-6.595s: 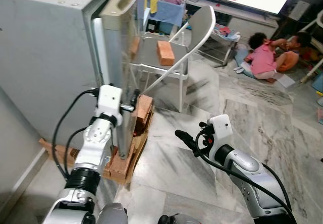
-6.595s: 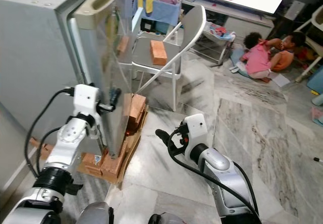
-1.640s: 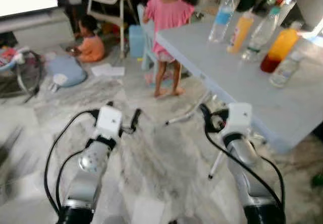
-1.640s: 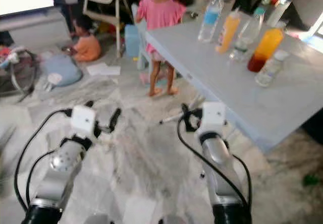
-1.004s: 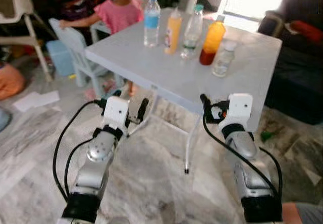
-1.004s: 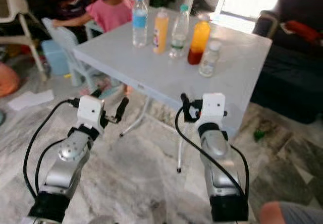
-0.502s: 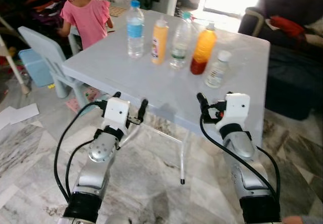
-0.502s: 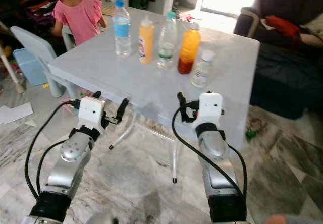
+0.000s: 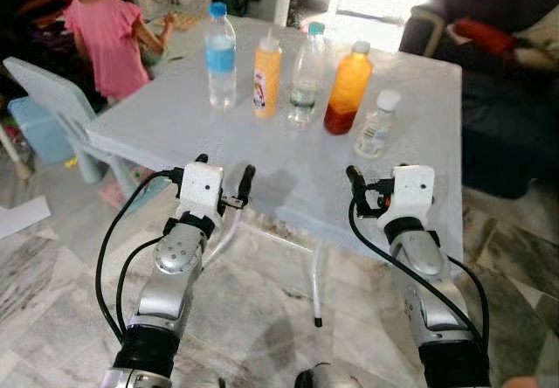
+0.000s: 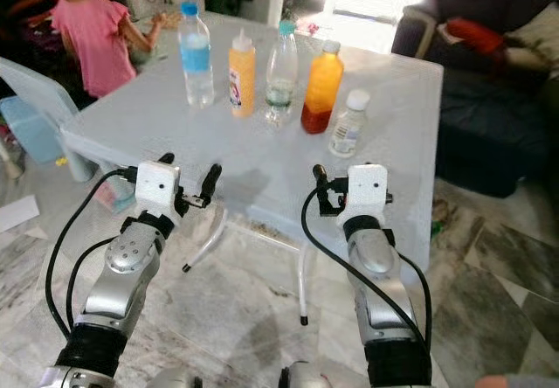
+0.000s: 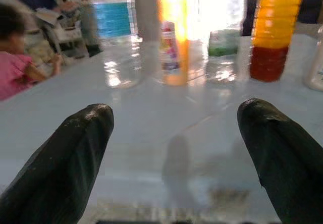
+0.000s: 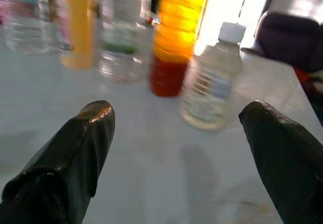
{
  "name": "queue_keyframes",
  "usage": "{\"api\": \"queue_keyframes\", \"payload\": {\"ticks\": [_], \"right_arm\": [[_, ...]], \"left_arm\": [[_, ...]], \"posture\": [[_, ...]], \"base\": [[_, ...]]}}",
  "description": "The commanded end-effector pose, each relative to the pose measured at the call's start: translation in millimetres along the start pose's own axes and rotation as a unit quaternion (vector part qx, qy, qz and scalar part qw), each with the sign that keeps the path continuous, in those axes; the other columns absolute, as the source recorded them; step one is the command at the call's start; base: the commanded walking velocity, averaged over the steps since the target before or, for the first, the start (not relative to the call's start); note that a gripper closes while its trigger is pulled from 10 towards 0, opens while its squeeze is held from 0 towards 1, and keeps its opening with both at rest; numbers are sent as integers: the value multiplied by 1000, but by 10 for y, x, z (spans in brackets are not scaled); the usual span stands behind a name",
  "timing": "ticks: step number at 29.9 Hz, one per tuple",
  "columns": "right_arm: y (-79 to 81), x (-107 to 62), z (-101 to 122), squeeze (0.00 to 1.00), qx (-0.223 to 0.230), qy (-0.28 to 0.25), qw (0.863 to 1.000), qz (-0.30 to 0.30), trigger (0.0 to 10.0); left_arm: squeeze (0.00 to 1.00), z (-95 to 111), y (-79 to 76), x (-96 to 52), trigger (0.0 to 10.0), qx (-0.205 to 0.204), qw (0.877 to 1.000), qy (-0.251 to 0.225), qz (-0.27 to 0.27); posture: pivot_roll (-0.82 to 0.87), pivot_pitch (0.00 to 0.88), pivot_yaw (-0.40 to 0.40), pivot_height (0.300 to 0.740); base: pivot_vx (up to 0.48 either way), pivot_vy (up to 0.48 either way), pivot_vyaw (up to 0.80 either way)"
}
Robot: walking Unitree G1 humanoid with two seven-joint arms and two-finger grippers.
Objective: Restocking fridge
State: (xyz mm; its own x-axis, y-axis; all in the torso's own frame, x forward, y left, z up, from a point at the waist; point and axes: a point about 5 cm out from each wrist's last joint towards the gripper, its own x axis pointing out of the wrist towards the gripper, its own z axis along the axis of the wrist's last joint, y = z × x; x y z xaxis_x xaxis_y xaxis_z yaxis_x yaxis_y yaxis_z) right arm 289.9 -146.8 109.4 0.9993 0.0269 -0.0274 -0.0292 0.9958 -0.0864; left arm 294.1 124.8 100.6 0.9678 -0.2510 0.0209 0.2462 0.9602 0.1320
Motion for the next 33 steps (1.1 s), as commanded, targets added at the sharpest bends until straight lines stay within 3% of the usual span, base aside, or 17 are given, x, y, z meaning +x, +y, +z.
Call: {"api": "queue_keyframes", "payload": {"ticks": [1, 9, 13, 33], "right_arm": [[71, 39, 49, 0, -9, -11, 1000, 8, 10000], [140, 37, 63, 0, 11, -19, 999, 31, 10000], [176, 1, 76, 0, 81, -16, 994, 67, 10000], [185, -10, 105, 0, 67, -30, 994, 76, 10000]], "left_arm": [[0, 8, 43, -5, 10000, 10, 1000, -2, 7], [0, 76, 26, -32, 10000, 39, 999, -33, -7], [0, 93, -36, -17, 10000, 28, 999, -34, -23], [0, 87, -37, 0, 10000, 14, 999, -32, -16]], "posture": [[56, 0, -64, 740], [58, 0, -59, 740], [56, 0, -55, 740], [50, 0, -53, 740]], "base": [[0, 465, 0], [187, 311, 0], [457, 0, 0], [460, 0, 0]]}}
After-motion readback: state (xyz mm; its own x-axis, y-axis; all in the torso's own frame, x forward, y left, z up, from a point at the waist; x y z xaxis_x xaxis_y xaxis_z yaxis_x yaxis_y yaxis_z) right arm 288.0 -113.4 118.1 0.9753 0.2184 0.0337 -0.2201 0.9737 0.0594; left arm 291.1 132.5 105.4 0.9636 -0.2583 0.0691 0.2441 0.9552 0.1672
